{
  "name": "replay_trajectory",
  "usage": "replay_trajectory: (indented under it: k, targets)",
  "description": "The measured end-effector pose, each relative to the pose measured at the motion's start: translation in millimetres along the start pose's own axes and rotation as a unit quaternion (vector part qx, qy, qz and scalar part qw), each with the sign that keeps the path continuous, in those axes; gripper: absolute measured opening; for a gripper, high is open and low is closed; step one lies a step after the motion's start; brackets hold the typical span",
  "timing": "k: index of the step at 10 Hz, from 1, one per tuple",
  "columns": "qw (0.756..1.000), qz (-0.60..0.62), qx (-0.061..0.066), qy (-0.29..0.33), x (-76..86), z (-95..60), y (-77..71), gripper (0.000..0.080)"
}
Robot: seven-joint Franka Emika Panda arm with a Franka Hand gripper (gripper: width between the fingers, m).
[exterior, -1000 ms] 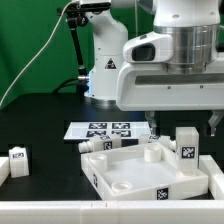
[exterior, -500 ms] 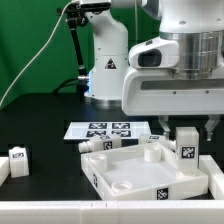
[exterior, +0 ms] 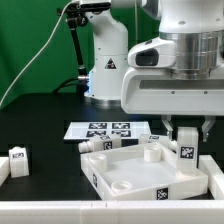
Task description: Assemble one leg
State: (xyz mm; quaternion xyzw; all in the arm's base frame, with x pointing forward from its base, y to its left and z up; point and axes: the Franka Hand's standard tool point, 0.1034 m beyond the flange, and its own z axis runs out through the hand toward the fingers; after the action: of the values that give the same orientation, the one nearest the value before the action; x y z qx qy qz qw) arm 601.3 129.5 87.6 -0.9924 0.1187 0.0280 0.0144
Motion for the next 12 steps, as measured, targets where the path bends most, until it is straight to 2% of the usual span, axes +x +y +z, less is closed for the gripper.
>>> replay_trajectory:
  k: [2,3,4,6,8,10,11,12]
  targets:
    - [0.999,0.054,0.001,0.0,-0.2,0.3,-0.1,0.0282]
    - [0.99,0.137,0.01,0.002,-2.2,0.9,-0.5,0.0282]
    - [0.978,0.207,0.017,0.007,-6.0,1.5,-1.4,0.0282]
    - [0.943,0.329,0.04,0.013,-7.7,2.1,-1.6,0.0284]
    - [0.906,0.42,0.047,0.007,-7.6,2.4,-3.5,0.0284]
    - [0.885,0.462,0.05,0.0,-7.0,2.3,-4.2,0.0284]
    - [0.891,0.451,0.05,0.001,-7.1,2.5,-4.0,0.0337]
    - [0.9,0.434,0.05,0.002,-7.2,2.6,-4.3,0.0472]
